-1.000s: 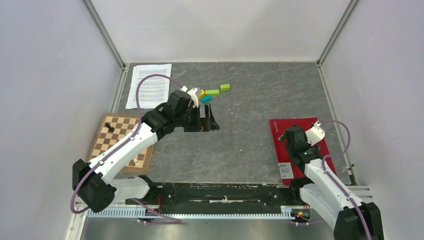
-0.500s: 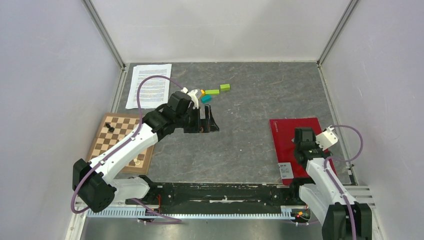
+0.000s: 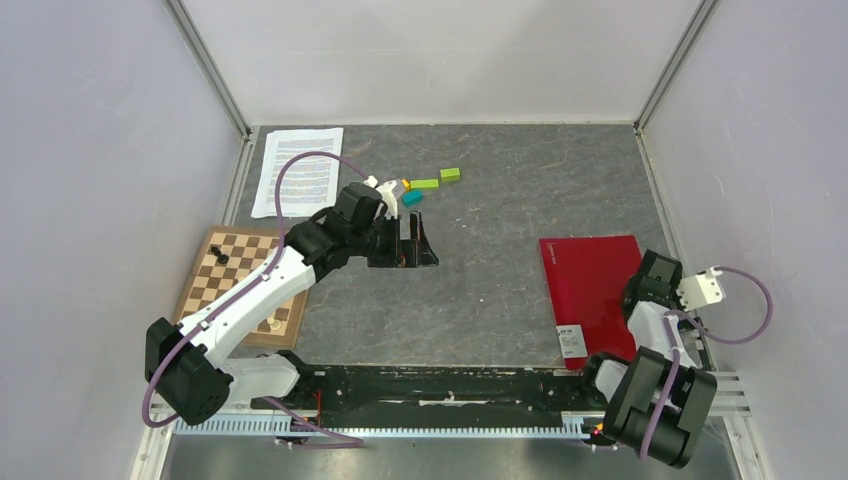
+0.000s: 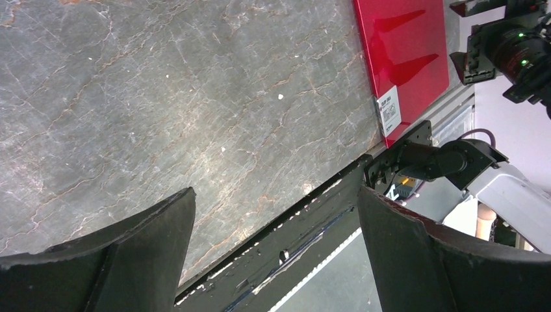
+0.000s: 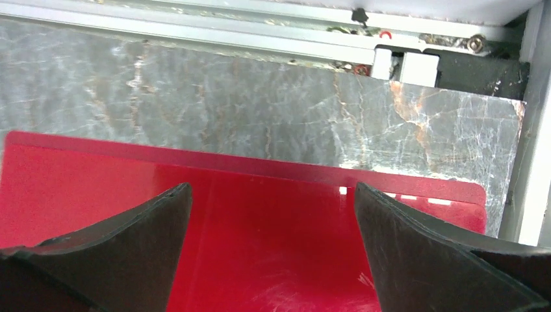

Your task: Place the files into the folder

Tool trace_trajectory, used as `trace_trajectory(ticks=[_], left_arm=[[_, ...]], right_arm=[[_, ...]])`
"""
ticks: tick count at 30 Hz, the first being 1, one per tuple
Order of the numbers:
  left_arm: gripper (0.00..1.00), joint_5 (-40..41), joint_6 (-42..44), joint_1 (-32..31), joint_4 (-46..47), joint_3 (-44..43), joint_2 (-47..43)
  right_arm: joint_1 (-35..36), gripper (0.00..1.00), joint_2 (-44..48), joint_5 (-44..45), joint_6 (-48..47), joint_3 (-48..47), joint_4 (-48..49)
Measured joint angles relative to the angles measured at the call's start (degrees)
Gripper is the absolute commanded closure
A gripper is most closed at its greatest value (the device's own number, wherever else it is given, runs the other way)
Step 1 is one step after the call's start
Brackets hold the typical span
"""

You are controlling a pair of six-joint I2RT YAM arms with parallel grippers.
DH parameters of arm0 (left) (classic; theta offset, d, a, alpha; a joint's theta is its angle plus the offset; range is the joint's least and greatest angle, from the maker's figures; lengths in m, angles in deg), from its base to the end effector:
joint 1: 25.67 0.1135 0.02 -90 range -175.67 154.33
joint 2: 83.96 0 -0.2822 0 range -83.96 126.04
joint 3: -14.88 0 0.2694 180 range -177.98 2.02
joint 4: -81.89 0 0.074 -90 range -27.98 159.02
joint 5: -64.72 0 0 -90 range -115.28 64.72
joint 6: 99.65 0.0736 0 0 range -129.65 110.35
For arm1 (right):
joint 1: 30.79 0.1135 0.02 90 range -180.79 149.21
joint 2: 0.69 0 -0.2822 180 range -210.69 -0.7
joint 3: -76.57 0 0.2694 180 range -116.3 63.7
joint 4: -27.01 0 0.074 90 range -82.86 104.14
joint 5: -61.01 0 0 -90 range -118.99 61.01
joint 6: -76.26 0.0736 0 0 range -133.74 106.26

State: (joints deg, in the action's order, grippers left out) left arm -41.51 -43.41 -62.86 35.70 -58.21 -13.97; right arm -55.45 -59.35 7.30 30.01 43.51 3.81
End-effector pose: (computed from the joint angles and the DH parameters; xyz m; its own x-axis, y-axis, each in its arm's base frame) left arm 0.2250 -0.1966 0.2944 -0.8653 -0.0132 -0.5010 0.3153 0.7628 -0.5646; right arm 0.1672 -0.1247 0.1378 -0.0164 0.6208 -0.7838 0.9717 0.1946 0.1338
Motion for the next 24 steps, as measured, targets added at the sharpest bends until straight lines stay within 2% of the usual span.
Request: trace_trajectory(ticks=[8,18,21,24], left_arm=[[0.0,-0.4,0.1,0.0,0.0,0.2,0.0],[0.0,-0.5,0.1,0.0,0.7,1.3,0.3],[0.0,-0.7,0.0,0.0,0.9,1.9,0.8],[0.0,-0.8,0.0,0.0,1.0,2.5,1.1]], right_arm=[[-4.9,0.02,-3.0,-5.8,-1.4,2.4,6.4],[-5.1,0.02,3.4,-10.0,-0.1,8.1,12.5],[-3.5,0.02,5.1,-10.8,1.3,9.5,13.9],[2.0,0.02,6.4,-10.8,3.9,10.6,15.1]])
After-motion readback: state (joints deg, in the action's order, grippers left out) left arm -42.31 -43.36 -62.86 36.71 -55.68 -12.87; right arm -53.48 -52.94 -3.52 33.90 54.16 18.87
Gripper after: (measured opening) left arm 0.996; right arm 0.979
